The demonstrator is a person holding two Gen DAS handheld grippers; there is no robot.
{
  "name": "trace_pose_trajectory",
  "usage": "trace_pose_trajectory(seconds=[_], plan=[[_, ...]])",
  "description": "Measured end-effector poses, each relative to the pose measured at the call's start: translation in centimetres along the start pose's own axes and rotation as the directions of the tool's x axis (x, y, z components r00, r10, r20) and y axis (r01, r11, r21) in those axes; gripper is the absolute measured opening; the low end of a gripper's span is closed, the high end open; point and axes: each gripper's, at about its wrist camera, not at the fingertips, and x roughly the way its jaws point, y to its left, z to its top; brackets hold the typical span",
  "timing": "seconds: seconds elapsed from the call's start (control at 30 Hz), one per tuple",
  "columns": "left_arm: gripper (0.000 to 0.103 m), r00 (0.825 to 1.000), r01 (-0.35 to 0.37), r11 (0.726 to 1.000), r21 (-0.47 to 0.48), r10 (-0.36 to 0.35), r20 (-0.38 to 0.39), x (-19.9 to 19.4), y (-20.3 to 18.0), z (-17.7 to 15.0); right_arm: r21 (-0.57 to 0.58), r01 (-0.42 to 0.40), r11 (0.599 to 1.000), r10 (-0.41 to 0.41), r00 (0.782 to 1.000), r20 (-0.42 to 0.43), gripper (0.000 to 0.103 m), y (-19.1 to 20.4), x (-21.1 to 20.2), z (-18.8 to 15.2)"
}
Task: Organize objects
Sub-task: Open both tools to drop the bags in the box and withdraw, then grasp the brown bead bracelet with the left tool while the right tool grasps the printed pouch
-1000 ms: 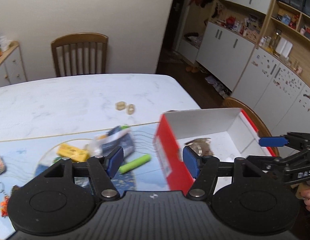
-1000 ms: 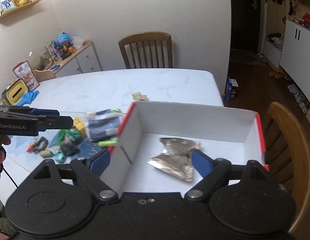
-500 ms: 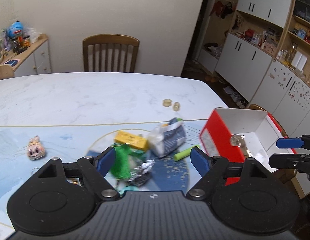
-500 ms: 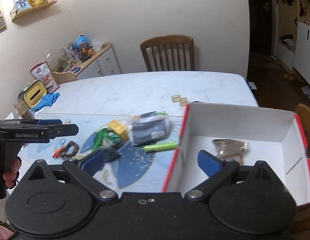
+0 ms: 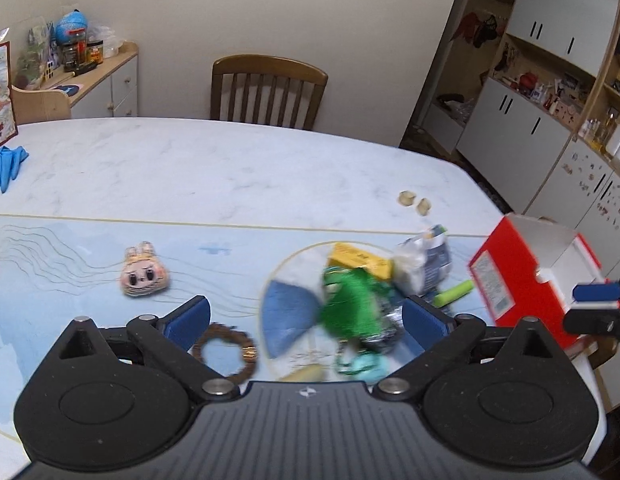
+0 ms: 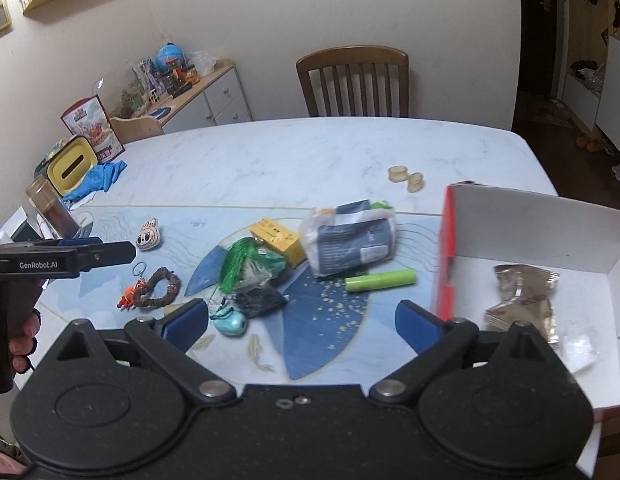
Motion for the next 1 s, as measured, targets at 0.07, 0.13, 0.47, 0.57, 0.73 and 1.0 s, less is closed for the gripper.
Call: trace_pose_trajectory(seconds=[0.07,0.13,0.47,0.57,0.73,1.0], plan=[[0.103,1.000,-0.013,1.000,0.023,0.013,-0.007,0.5,0.9,-0.4,-0.004,0.008,1.000,-0.008,1.000,-0.003,0.099,0.8,0.8,0.3],[0.103,1.000,-0.018,0.999,0.049,0.019,-0.025,1.1,1.7,-0.7,-0.014,0.015,1.000,-0.015,1.000,-0.005,0.099,1.5,1.7,0.5],[0.103,0.997,-0.026,0.993,0.112,0.033,-0.067,4.3,4.8,-1.9,-0.087,0.050,0.995,-0.052,0.999,-0.013,0.097,4.6,6.4,2.2],[0.103,0.997,-0.022,0.993,0.117,0.032,-0.077,5.4,5.6,-2.1,-0.114,0.072,0.991,-0.074,0.997,-0.014,0.096,5.4,8.0,2.7],[0.103,0.994,-0.035,0.987,0.155,0.050,-0.094,7.1,6.1,-2.4,-0.143,0.119,0.983,-0.121,0.993,-0.007,0.094,5.3,10.3,4.4],[0.103,0.993,-0.022,0.985,0.172,0.041,-0.109,9.0,6.8,-2.1,0.000,0.243,0.970,-0.243,0.969,-0.043,0.092,1.7,13.3,6.8]])
